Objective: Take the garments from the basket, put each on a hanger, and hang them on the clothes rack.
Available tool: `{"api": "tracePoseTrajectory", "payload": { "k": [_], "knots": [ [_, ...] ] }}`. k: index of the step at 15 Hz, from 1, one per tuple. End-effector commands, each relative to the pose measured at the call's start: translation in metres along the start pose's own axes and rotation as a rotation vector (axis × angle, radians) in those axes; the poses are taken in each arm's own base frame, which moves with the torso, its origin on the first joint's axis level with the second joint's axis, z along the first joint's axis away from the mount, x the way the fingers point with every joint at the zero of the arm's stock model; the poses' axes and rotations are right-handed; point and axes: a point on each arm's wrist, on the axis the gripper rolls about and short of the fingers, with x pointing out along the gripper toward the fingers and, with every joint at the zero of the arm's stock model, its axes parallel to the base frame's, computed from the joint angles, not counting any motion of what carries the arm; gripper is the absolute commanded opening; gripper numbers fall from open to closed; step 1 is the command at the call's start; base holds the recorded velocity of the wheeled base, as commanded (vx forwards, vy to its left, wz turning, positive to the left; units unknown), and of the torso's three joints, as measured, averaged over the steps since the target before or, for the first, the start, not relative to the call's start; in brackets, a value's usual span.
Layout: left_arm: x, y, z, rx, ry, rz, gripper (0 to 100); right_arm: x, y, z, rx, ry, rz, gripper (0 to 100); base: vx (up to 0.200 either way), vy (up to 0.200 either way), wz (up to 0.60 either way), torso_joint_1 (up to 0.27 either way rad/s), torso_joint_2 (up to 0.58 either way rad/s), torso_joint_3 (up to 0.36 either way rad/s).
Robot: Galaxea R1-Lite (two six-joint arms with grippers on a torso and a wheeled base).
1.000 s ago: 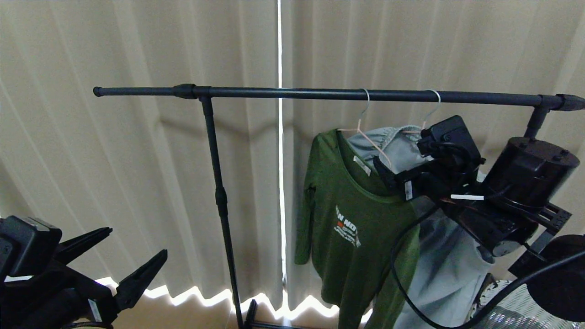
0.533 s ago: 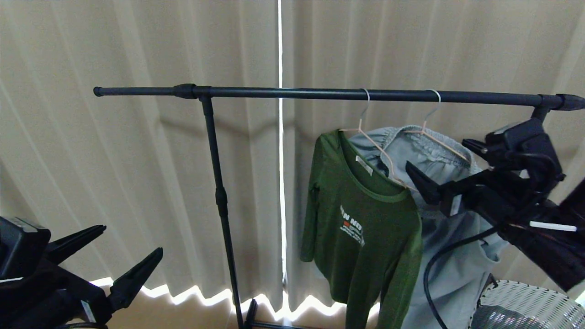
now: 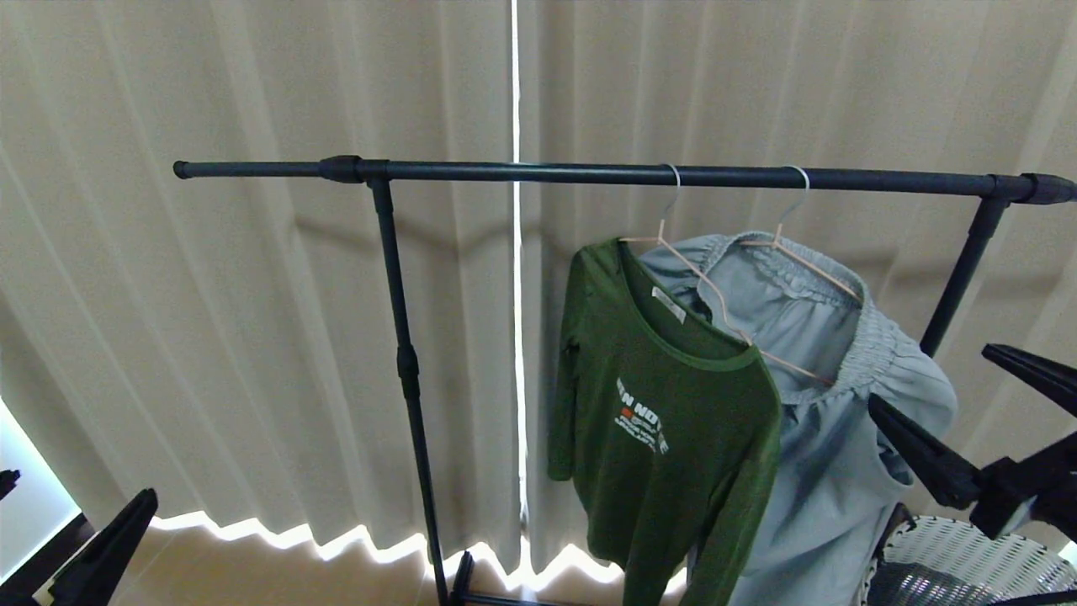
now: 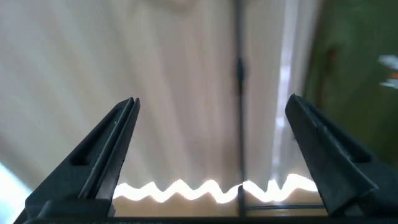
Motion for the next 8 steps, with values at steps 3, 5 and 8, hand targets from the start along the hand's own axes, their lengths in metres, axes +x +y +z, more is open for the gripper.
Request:
{"api": "tracePoseTrajectory", "payload": {
  "k": [3,5,8],
  "knots": [
    [-0.046,-0.001,-0.027,-0.006,0.012,0.055,100,-0.034,-0.021,-0.021,0.028,0.159,-0.129,100,0.0,0.0,0.0,0.0,0.0,0.0],
    [-0.052,-0.003,-0.036,-0.004,0.047,0.05,100,-0.045,-0.023,-0.032,0.069,0.25,-0.157,100,0.0,0.0,0.0,0.0,0.0,0.0],
    [-0.062,-0.003,-0.044,-0.028,0.059,0.09,100,-0.064,-0.022,-0.056,0.176,0.434,-0.206,100,0.0,0.0,0.0,0.0,0.0,0.0]
  ]
}}
